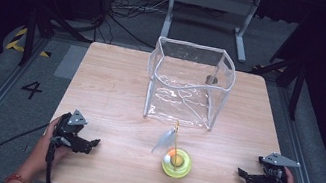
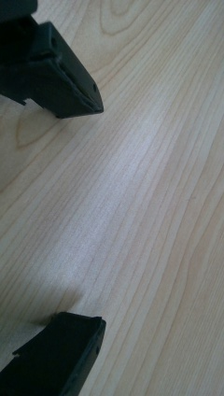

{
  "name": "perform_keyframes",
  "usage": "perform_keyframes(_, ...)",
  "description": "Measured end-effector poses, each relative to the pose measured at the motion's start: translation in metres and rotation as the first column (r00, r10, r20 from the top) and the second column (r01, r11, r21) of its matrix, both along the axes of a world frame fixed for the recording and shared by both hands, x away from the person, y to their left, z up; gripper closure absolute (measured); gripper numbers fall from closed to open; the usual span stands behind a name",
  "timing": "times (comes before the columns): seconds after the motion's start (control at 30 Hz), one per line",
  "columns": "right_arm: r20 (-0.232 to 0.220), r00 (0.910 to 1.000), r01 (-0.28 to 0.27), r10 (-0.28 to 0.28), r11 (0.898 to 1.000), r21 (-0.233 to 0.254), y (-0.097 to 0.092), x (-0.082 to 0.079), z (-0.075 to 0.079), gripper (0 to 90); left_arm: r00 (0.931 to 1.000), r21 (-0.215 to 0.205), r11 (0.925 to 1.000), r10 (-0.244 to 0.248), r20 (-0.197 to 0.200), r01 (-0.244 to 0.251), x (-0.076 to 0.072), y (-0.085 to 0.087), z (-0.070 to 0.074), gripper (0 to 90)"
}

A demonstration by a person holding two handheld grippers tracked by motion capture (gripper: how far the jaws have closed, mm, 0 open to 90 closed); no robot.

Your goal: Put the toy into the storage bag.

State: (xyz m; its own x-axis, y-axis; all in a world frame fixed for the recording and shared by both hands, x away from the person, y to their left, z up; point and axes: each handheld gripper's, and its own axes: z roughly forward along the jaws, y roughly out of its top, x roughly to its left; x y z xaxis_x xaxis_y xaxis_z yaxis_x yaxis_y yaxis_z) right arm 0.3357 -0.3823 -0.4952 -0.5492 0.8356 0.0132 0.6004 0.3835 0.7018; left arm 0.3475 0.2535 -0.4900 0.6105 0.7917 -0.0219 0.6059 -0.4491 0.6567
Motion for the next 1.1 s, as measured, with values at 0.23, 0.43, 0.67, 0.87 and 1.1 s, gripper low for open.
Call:
perform_keyframes(0.23, 0.002, 0.9999, -0.016, 0.016, 1.0, -0.001, 0.0, -0.003, 0.0, 0.4, 1.0, 0.006, 1.0, 0.0, -0.002, 0.0, -0.006, 0.005, 0.001, 0.4)
perform_keyframes(0.43, -0.016, 0.9988, -0.047, 0.047, 0.999, -0.011, -0.002, -0.002, 0.002, 0.3, 1.0, 0.007, 1.0, 0.0, 0.006, 0.0, -0.01, 0.006, 0.0, 0.4)
perform_keyframes(0.67, -0.018, 0.9949, -0.099, 0.099, 0.995, 0.002, 0.002, 0.0, 0.009, 19.3, 1.0, 0.004, 1.0, -0.001, 0.002, 0.001, -0.01, 0.006, 0.0, 0.4)
perform_keyframes(0.87, -0.001, 0.985, -0.173, 0.173, 0.985, -0.016, 0.019, 0.0, 0.024, 18.3, 1.0, 0.003, 1.0, -0.001, 0.003, 0.001, -0.01, 0.006, 0.0, 0.4)
perform_keyframes(1.1, -0.017, 0.932, -0.362, 0.362, 0.93, -0.059, 0.059, -0.004, 0.058, 25.0, 1.0, 0.002, 1.0, 0.001, 0.007, -0.001, -0.01, 0.007, 0.0, 0.4)
